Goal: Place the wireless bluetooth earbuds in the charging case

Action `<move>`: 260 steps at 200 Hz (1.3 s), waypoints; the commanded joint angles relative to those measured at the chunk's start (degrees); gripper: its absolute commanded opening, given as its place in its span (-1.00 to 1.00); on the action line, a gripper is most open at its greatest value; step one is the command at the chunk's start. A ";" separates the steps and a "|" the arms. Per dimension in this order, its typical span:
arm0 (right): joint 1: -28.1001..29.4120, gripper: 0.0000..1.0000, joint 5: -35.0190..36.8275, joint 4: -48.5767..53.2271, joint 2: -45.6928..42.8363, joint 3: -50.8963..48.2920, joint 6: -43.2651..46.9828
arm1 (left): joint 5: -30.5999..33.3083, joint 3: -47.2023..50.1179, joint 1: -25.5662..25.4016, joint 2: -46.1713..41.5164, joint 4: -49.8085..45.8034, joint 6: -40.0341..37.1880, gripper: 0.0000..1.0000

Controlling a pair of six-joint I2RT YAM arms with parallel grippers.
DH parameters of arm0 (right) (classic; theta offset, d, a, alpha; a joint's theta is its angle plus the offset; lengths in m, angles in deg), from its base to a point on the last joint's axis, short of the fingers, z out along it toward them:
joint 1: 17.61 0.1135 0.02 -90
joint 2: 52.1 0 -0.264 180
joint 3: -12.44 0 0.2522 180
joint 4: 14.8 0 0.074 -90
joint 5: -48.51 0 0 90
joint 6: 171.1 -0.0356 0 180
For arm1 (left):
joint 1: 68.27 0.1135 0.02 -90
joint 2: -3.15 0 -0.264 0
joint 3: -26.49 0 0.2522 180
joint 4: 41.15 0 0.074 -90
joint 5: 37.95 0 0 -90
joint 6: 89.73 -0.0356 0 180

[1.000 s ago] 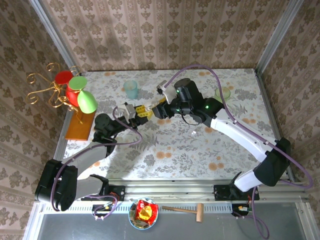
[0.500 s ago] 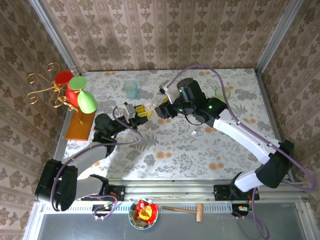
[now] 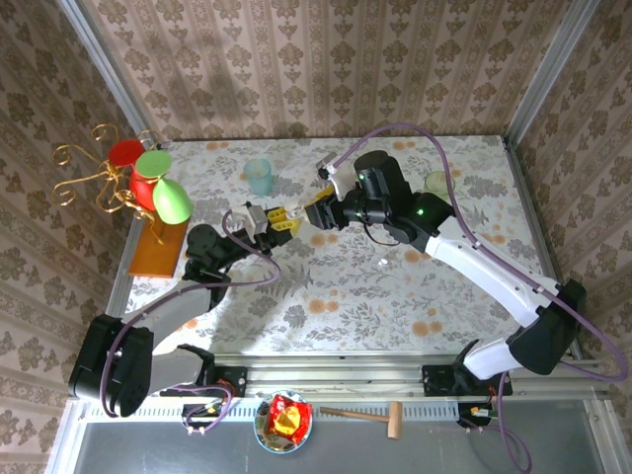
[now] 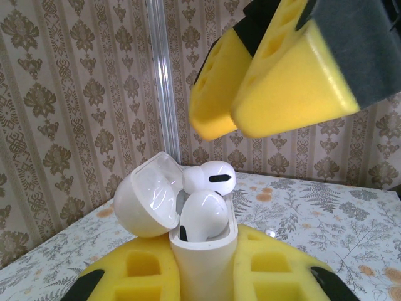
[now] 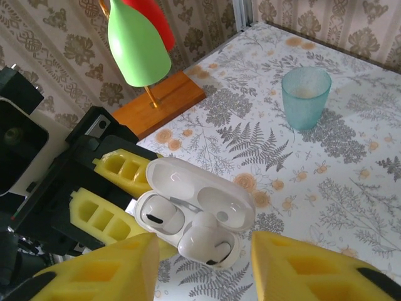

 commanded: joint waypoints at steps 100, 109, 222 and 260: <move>0.47 -0.36 -2.53 0.08 3.36 1.88 1.04 | -0.46 -2.23 0.51 1.87 3.28 0.42 -0.99; 0.49 -0.36 -2.32 0.29 3.69 1.89 1.31 | -0.53 -2.32 0.48 1.76 3.27 0.52 -1.00; -3.85 -0.65 -20.48 3.79 3.43 1.13 14.13 | -4.95 -2.59 1.22 -1.11 3.18 6.84 -0.99; -5.25 -0.64 -27.28 6.32 3.67 1.85 21.91 | -6.14 -2.72 1.18 -1.08 5.01 9.91 -0.99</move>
